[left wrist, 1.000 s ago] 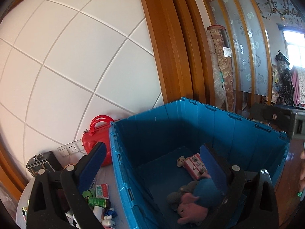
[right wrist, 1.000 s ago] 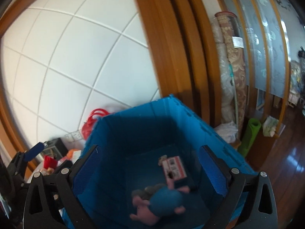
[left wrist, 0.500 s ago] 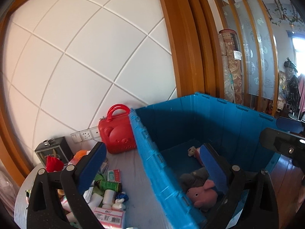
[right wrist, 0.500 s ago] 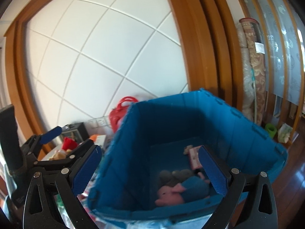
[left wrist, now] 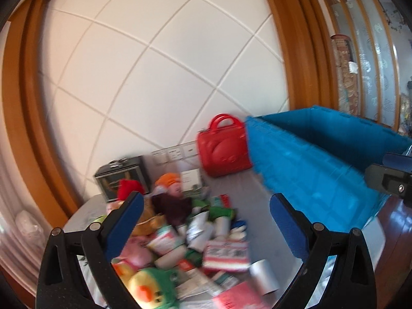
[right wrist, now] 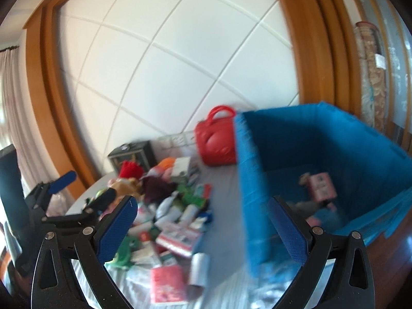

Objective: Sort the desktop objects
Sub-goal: 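Return to the table and grasp a pink tissue pack with the right tool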

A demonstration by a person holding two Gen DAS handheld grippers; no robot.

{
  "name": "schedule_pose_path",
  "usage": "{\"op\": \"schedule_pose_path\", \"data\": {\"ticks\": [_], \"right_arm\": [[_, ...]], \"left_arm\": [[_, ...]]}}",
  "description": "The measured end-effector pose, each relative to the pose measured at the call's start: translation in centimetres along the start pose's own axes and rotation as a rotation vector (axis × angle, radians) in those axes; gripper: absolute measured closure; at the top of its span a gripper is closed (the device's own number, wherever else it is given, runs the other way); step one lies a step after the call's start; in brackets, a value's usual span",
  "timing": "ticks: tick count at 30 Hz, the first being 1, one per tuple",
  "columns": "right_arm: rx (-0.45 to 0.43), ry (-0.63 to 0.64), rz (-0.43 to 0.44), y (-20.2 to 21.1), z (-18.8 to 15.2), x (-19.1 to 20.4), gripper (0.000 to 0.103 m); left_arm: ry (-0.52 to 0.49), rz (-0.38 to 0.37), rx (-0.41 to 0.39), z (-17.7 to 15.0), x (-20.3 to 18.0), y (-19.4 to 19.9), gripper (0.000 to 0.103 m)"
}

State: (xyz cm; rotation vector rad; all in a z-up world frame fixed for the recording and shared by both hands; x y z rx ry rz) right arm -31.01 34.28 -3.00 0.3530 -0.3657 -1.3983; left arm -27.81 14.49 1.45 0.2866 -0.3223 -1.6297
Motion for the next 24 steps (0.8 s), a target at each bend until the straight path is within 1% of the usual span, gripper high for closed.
{"op": "schedule_pose_path", "data": {"ticks": [3, 5, 8, 11, 13, 16, 17, 20, 22, 24], "right_arm": [[0.031, -0.004, 0.03, -1.3, -1.8, 3.3, 0.0], [0.046, -0.004, 0.048, -2.2, -3.2, 5.1, 0.0], [0.123, 0.009, 0.073, -4.7, -5.9, 7.1, 0.0], [0.199, 0.051, 0.089, -7.4, -8.8, 8.5, 0.0], [0.262, 0.081, 0.105, -9.7, -11.2, 9.4, 0.0], [0.366, 0.145, 0.129, -13.2, -15.2, 10.9, 0.0], [0.401, 0.16, 0.137, -14.2, -16.5, 11.3, 0.0], [0.538, 0.236, 0.179, -17.4, -21.2, 12.8, 0.0], [0.586, 0.281, 0.187, -19.1, -23.7, 13.5, 0.0], [0.617, 0.299, 0.188, -20.1, -25.4, 13.8, 0.0]], "left_arm": [[-0.011, 0.075, 0.006, -2.4, 6.3, 0.6, 0.003], [-0.009, 0.146, 0.027, -4.4, 10.7, 0.8, 0.003], [0.02, 0.218, 0.077, -7.3, 15.7, 0.6, 0.003], [0.064, 0.274, 0.108, -9.7, 19.4, 0.4, 0.003], [0.104, 0.298, 0.128, -11.2, 21.0, 0.4, 0.003], [0.139, 0.311, 0.163, -13.2, 22.4, 0.1, 0.003], [0.145, 0.326, 0.18, -14.0, 22.7, -0.1, 0.003], [0.161, 0.337, 0.231, -16.3, 23.1, -0.7, 0.003], [0.165, 0.329, 0.249, -17.6, 22.9, -1.3, 0.003], [0.172, 0.315, 0.263, -18.8, 22.6, -1.7, 0.003]]}}
Point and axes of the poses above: each gripper's, at about its wrist camera, not at the fingertips, and y roughly against the way its jaws point, x to its left, z to its top, the point moved 8 cm from there along -y, roughly the way its jaws point, and after that the axes turned 11 degrees about y, right-handed, at the moved point
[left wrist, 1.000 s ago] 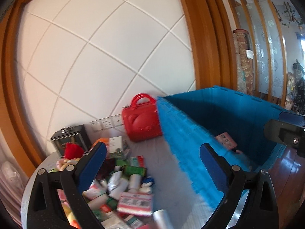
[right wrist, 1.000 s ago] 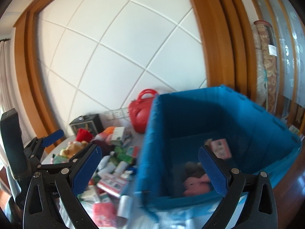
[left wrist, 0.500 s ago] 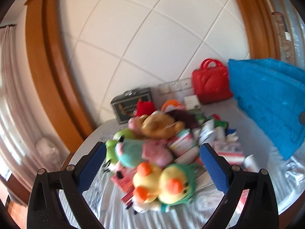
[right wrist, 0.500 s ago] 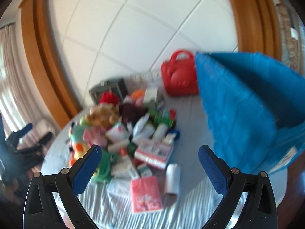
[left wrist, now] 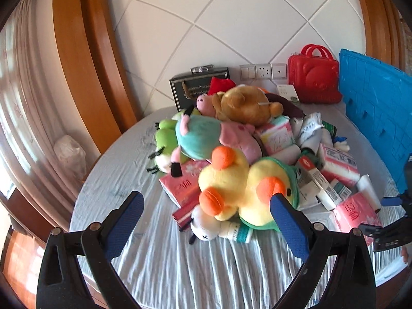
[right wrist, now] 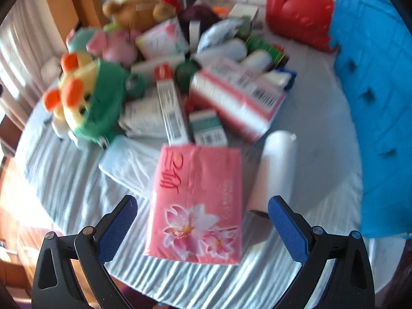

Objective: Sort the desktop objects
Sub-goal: 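Return to the table and grasp a pink tissue pack with the right tool, then grasp the white plush toy with the left tool while the right tool holds the tissue pack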

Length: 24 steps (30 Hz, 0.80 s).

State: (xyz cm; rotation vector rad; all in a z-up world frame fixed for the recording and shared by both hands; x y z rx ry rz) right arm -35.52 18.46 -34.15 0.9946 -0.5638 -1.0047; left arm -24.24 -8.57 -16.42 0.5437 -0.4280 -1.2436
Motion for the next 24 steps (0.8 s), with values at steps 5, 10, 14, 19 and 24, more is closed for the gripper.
{"op": "schedule_pose_path", "data": {"ticks": [5, 10, 14, 19, 24], "right_arm": [[0.134, 0.027, 0.006, -3.7, -1.8, 1.0, 0.0], [0.167, -0.021, 0.001, -5.0, -2.4, 1.0, 0.001], [0.189, -0.059, -0.027, -5.6, -2.8, 0.5, 0.009], [0.194, -0.074, -0.058, -5.8, -3.6, 0.3, 0.015], [0.214, -0.096, -0.068, -6.0, -3.8, 0.2, 0.014]], "left_arm": [[-0.026, -0.08, 0.046, -1.8, -0.3, -1.5, 0.003], [-0.084, -0.133, 0.096, -4.0, 0.3, -3.2, 0.003], [-0.163, -0.229, 0.117, -6.1, -0.5, -3.8, 0.003], [-0.252, -0.292, 0.159, -8.2, -1.4, -5.5, 0.003], [-0.272, -0.314, 0.2, -9.2, -1.0, -6.8, 0.003]]}}
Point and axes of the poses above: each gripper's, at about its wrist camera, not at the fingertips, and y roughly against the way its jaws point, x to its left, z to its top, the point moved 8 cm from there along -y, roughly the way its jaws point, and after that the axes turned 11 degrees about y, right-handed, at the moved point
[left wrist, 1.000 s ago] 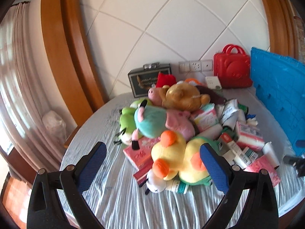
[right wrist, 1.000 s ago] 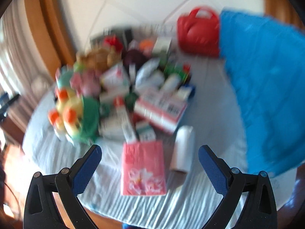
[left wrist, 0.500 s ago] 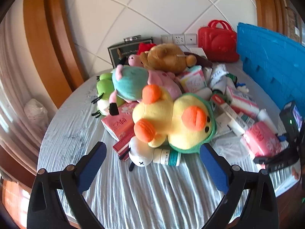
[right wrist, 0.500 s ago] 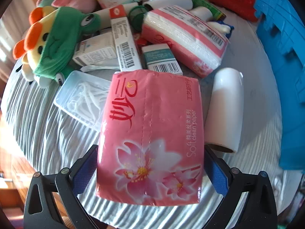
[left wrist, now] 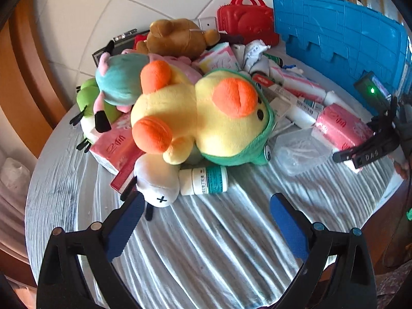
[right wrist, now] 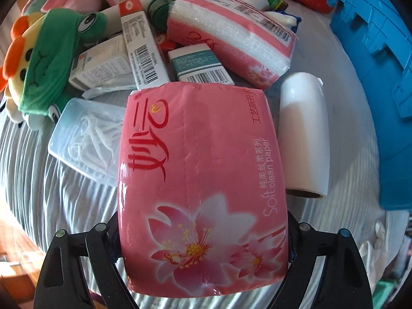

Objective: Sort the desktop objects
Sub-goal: 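Grasp the white plush toy with the left tool while the right tool holds the tissue pack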

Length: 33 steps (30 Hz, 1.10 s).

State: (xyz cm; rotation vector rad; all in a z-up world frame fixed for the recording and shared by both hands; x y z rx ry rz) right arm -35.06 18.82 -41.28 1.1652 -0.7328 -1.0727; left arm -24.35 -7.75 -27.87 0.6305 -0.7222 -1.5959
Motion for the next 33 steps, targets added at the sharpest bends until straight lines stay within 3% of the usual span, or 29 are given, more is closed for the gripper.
{"op": "schedule_pose_path", "data": {"ticks": [5, 8, 11, 15, 20, 22, 23, 24, 31, 33], "right_arm": [[0.0, -0.003, -0.002, 0.1, -0.1, -0.2, 0.015], [0.008, -0.013, 0.005, 0.0, -0.1, -0.4, 0.015], [0.016, -0.015, 0.001, 0.1, -0.1, -0.5, 0.015], [0.018, -0.018, -0.002, 0.2, -0.3, -0.7, 0.015], [0.017, -0.029, 0.002, 0.3, -0.5, -1.0, 0.015], [0.017, -0.03, 0.004, 0.4, -0.5, -1.1, 0.015], [0.017, -0.03, 0.003, 0.4, -0.6, -1.2, 0.015], [0.015, -0.028, 0.002, 0.5, -0.6, -1.3, 0.015], [-0.038, -0.004, -0.006, 1.3, -0.4, -1.5, 0.022], [-0.062, -0.021, 0.045, 2.0, -0.4, -1.5, 0.022]], "left_arm": [[0.027, 0.04, -0.049, 1.1, 2.2, 0.0, 0.003], [0.066, 0.015, -0.043, 1.5, 3.5, -1.5, 0.003], [0.113, -0.003, -0.002, 0.7, 4.6, -3.6, 0.013], [0.276, -0.028, 0.002, -0.1, 6.1, -5.2, 0.025], [0.37, 0.001, -0.013, 0.3, 7.4, -6.9, 0.028], [0.417, -0.009, -0.028, 0.6, 7.9, -7.3, 0.037], [0.44, -0.01, -0.032, 0.9, 8.2, -7.3, 0.053], [0.452, -0.011, -0.028, 1.1, 8.3, -7.4, 0.053], [0.382, -0.039, -0.03, 0.9, 8.1, -4.7, 0.058], [0.358, -0.024, -0.033, 0.9, 8.4, -3.4, 0.058]]}}
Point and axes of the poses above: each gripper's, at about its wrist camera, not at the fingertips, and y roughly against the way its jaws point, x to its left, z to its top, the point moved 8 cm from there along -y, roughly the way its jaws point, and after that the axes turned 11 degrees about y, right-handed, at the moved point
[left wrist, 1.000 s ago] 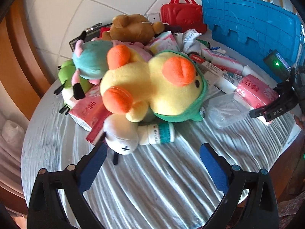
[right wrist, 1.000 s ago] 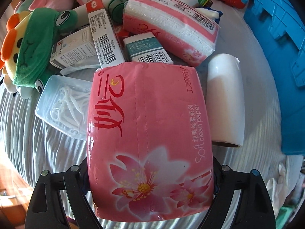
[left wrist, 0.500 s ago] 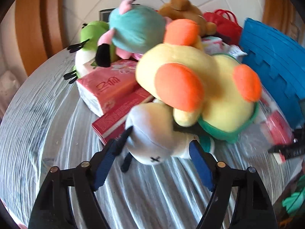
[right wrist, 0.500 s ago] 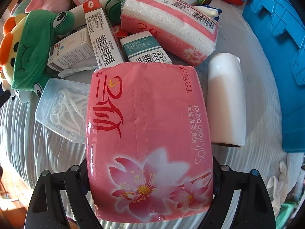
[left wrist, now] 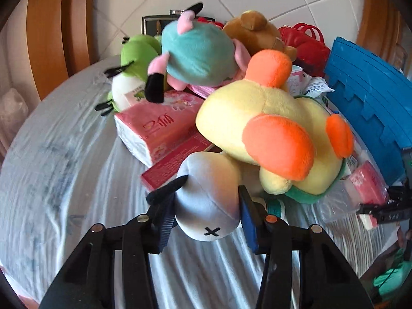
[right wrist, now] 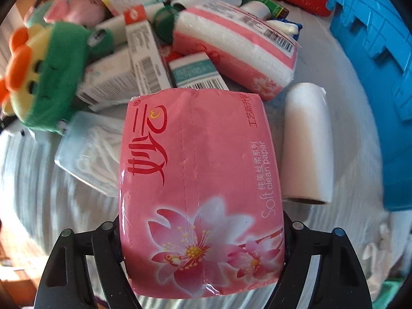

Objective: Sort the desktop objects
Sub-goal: 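Grasp the white plush toy with the left tool while the right tool holds the tissue pack, then carry the tissue pack and white plush to the blue crate and release them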

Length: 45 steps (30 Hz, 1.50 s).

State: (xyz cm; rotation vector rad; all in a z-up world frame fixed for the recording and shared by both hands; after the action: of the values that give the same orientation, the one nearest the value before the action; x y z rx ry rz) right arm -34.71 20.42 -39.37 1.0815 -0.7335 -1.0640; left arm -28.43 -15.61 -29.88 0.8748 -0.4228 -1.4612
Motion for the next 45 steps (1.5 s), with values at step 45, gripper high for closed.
{"op": "schedule_pose_path", "data": {"ticks": [45], "right_arm": [[-0.695, -0.212, -0.115, 30.5, 5.8, -3.7, 0.023]], "left_arm": [[-0.51, -0.543, -0.387, 12.9, -30.0, 18.6, 0.059]]}}
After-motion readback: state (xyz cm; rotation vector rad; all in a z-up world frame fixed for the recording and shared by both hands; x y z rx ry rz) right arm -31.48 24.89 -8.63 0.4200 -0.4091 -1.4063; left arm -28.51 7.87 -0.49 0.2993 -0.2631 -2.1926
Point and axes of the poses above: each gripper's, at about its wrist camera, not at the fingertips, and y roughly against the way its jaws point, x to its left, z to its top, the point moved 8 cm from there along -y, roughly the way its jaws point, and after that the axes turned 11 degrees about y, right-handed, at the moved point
